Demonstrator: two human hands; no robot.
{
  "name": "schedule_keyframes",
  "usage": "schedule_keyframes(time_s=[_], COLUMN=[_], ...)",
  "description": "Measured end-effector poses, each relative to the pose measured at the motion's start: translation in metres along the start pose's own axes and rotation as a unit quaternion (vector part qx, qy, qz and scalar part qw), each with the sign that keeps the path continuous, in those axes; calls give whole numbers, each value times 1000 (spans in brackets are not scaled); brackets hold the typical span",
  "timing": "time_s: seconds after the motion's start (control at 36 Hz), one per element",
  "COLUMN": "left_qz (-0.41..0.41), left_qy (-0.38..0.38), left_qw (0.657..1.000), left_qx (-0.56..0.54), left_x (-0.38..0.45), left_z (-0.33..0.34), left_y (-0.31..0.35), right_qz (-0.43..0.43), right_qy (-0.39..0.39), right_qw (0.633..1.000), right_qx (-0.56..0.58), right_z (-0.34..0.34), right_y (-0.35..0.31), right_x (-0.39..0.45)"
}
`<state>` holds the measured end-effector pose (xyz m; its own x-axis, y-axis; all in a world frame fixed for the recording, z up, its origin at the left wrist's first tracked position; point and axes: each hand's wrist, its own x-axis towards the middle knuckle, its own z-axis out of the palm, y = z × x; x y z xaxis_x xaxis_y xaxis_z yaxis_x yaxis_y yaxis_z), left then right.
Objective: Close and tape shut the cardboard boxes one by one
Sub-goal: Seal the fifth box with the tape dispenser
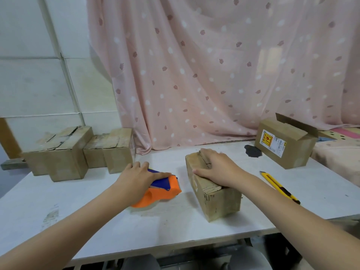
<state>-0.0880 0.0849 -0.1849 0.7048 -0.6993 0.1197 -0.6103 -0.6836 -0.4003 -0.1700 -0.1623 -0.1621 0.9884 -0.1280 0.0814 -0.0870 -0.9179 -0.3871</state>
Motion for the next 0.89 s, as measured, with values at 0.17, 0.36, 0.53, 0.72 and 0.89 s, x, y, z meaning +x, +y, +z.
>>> schedule_keyframes(time_s=[0.17,0.36,0.53,0.72,0.89], left_qz=[4,5,6,-13,-15], left_qy=[1,8,3,-9,-20], left_qw=[1000,1000,1000,999,999], left_qx=[1,-3,-22,-46,-44], left_x=[1,4,4,0,-4], left_z=[3,6,4,2,2], left_y=[-1,1,-1,3,-2], right_qz=[-56,-83,-53,-61,-73], right_qy=[-42,-54,-47,-60,-50], right_qw=[997,991,994,994,995], right_qx=[-28,-91,-78,-61,-53], right_z=[2,-2,5,7,14], right_y=[13,13,18,24,34], right_x=[-4,-13,-22,-27,-20])
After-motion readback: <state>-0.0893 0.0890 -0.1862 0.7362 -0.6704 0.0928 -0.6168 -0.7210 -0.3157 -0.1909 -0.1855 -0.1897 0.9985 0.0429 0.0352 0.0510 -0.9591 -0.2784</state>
